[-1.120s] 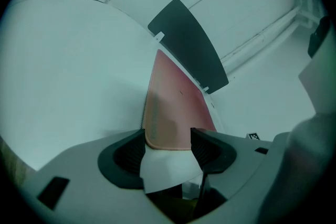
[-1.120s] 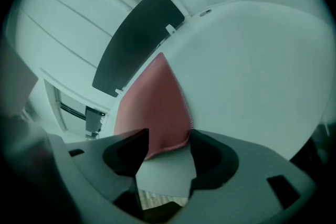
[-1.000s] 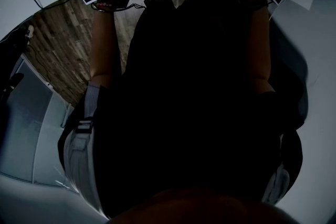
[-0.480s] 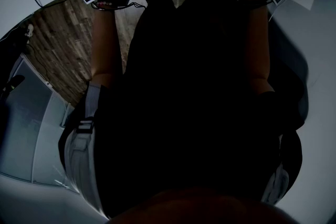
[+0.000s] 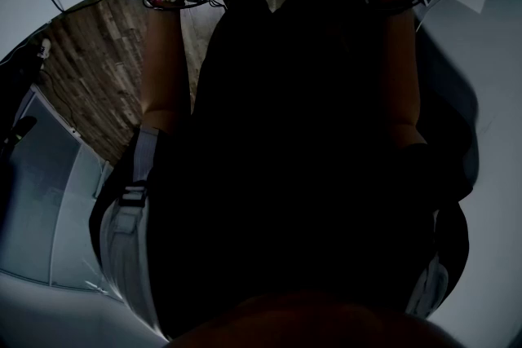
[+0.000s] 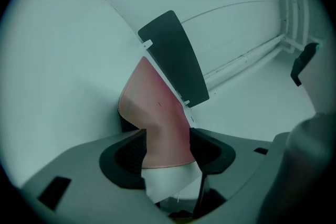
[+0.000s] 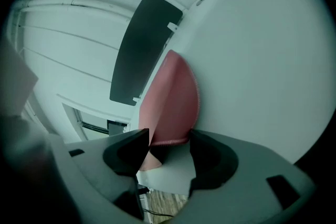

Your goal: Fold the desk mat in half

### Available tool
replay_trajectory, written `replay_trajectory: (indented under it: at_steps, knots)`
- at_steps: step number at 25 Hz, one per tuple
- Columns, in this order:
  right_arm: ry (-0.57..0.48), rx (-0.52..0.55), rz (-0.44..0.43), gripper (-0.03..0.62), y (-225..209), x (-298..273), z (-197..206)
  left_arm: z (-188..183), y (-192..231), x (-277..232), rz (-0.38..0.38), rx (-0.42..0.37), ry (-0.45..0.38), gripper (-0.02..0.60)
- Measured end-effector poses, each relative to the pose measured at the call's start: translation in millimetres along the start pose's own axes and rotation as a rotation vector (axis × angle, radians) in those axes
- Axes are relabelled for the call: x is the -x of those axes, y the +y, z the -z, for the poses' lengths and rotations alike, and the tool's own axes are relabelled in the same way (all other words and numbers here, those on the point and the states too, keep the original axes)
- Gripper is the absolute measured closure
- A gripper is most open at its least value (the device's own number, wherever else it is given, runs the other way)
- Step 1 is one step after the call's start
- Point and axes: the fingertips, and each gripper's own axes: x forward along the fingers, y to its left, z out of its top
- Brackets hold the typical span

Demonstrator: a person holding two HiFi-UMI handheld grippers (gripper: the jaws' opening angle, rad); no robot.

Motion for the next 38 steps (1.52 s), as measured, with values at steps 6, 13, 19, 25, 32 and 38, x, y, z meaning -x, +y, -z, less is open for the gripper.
replay_trajectory:
  at_steps: [6, 13, 19, 25, 32, 38]
  knots:
    - [0.097, -0.013, 0.011, 0.341, -5.6, -2.1, 28.8, 0.4, 3.2, 3.1, -0.028, 0.009, -0.006, 0.325]
    - [-0.017, -0.054, 0.041, 0.342, -20.0, -0.3, 12.1, 2.2, 15.9, 6.1, -0.073, 0.009, -0.011, 0.341]
    - [-0.124, -0.118, 0.101, 0.355, -48.1, 19.0, -16.2, 8.4, 32.6, 13.5, -0.147, 0.005, 0.006, 0.347]
    - [-0.171, -0.096, 0.088, 0.355, -41.5, 20.7, -20.7, 26.7, 40.3, 25.5, -0.190, 0.020, 0.059, 0.347]
    - [-0.153, -0.027, 0.107, 0.355, -35.8, 22.8, -19.0, 43.6, 32.3, 23.3, -0.217, 0.023, 0.112, 0.348]
    - [-0.137, -0.019, 0.086, 0.355, -27.8, 6.3, -15.0, 27.6, 39.0, 16.3, -0.217, 0.061, 0.079, 0.351]
